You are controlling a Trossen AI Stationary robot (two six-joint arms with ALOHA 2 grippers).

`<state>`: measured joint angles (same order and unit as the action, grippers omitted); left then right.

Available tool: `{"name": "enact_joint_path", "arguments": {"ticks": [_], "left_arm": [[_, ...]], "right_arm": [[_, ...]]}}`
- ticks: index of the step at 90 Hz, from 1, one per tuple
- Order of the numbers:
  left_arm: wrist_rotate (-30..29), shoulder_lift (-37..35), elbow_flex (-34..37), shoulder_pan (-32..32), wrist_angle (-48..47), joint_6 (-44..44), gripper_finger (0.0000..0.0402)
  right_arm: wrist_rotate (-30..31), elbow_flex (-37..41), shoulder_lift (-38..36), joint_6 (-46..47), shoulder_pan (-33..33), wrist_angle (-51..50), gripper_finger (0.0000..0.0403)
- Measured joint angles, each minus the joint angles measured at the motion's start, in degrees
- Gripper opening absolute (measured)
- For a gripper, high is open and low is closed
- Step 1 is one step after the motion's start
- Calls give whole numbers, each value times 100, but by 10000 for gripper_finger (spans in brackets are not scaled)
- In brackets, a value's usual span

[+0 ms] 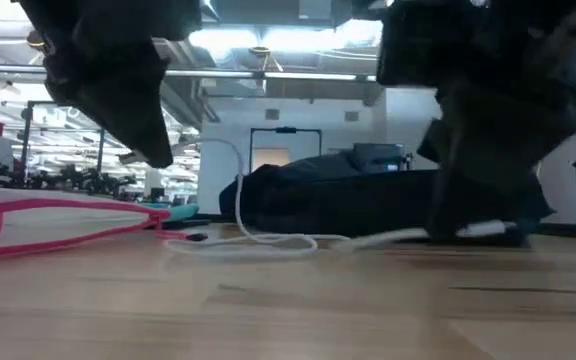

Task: Unpack backpack
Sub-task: Put the white charger cable into the transparent zip bag

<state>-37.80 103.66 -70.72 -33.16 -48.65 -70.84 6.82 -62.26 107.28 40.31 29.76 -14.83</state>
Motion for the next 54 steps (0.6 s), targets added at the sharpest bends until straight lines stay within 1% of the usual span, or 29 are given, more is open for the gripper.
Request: {"name": "enact_joint_path", "arguments": {"ticks": [6,14,20,30,35,43,54], "left_arm": [[15,0,0,29,51,15,45],[52,0,0,82,40,-230,45],[101,0,1,136,24,-386,45],[118,0,2,179,23,-396,45],[120,0,2,192,23,-396,45],[122,0,0,193,23,-396,45],[120,0,2,164,22,-403,45]], "right_arm": [[-113,0,0,21,-9,344,0],[-549,-52,0,1,-51,1042,0],[-869,-63,-4,-134,-63,1518,0],[-1124,-59,-4,-414,-62,2120,0],[-1153,-63,-8,-500,-85,2330,0],[-1112,-63,-9,-572,-129,2336,0],[-692,-63,-9,-490,-182,2447,0]]}}
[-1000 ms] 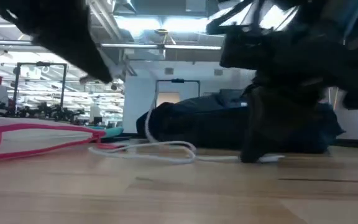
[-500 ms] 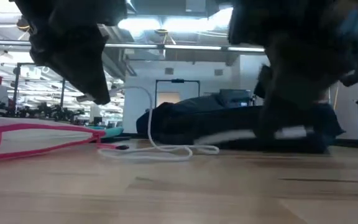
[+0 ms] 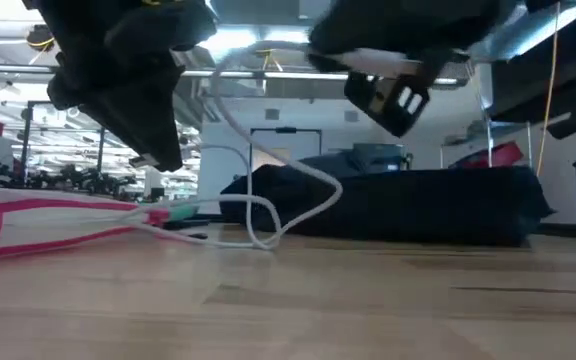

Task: Unpack backpack
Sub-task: Put the white charger cable into the transparent zip bag

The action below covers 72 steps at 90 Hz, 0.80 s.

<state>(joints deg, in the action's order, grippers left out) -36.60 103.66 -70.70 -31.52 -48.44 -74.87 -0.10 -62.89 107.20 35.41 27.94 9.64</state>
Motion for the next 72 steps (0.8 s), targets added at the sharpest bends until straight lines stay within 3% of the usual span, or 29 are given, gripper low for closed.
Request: {"name": "enact_joint_path", "arguments": {"ticks": [16,52,72], "left_arm": [[4,0,0,-42,1,-11,45],[-2,0,0,-40,172,153,45],[-2,0,0,-40,176,169,45]], "right_arm": [[933,0,13,634,-181,-268,0],[2029,0,142,736,-569,-373,0],[2014,-72,314,720,-858,-442,0]]}}
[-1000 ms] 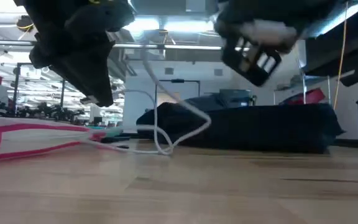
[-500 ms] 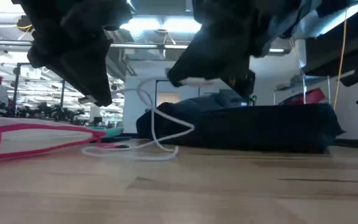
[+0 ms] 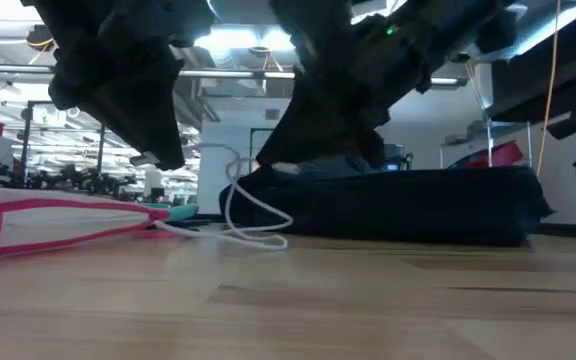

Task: Unpack backpack
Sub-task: Put the white charger cable into the transparent zip bag

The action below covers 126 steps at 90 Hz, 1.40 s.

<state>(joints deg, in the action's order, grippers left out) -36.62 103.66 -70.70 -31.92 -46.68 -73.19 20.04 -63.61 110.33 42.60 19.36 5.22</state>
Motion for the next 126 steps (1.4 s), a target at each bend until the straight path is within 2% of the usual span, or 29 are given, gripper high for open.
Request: {"name": "enact_joint_path", "arguments": {"ticks": [23,35,51,80,91,99,115,126], "left_arm": [[-18,0,2,4,131,161,45],[-20,0,2,-6,114,161,45],[-31,0,2,-37,110,161,45],[-85,0,2,-33,111,219,45],[-87,2,2,-33,107,273,45],[-90,0,2,-35,109,275,45],[-105,0,2,-35,105,328,45],[-107,0,2,-68,107,363,45]], "right_arm": [[-337,-742,772,-77,-153,-229,0],[-316,-1014,975,-246,-155,-222,0],[-526,-1060,1097,-279,-225,-289,0],[-358,-1058,1160,-717,-252,-242,8],[-149,-1058,1160,-862,-219,-163,52],[38,-1058,1151,-874,-203,-49,103],[30,-1058,1136,-923,-206,-163,208],[33,-1054,1000,-1220,-65,-358,249]]}}
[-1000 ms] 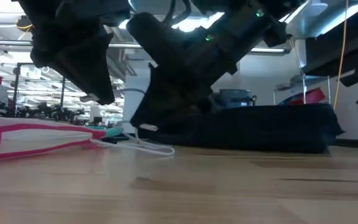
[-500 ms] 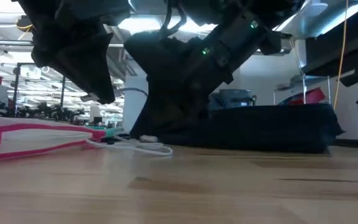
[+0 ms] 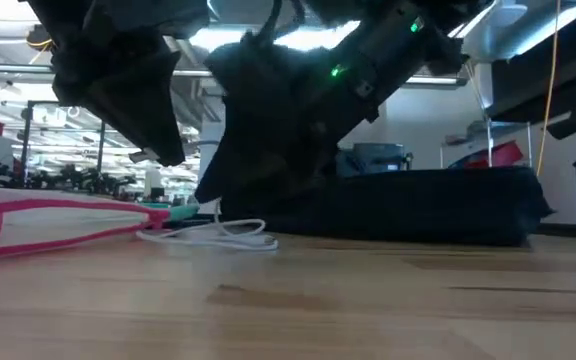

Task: Unpack backpack
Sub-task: Put the white charger cable into the transparent zip bag

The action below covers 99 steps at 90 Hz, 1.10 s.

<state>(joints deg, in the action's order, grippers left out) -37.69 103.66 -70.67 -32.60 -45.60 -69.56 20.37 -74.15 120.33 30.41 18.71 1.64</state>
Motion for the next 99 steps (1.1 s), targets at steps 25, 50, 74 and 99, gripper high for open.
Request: {"name": "enact_joint_path", "arguments": {"ticks": [25,50,74,99], "left_arm": [[-68,0,0,-68,12,336,45],[-286,308,0,-82,543,1883,45],[-198,1025,-1,-95,1216,3058,45],[-233,1194,-4,-99,1217,2993,45]], "right_arm": [[1142,-2,-524,-542,578,-1085,259],[1389,-4,-686,-1849,527,-1069,259],[103,-4,-684,-2232,162,-1112,259],[-405,-9,-570,-2001,150,-1059,259]]}}
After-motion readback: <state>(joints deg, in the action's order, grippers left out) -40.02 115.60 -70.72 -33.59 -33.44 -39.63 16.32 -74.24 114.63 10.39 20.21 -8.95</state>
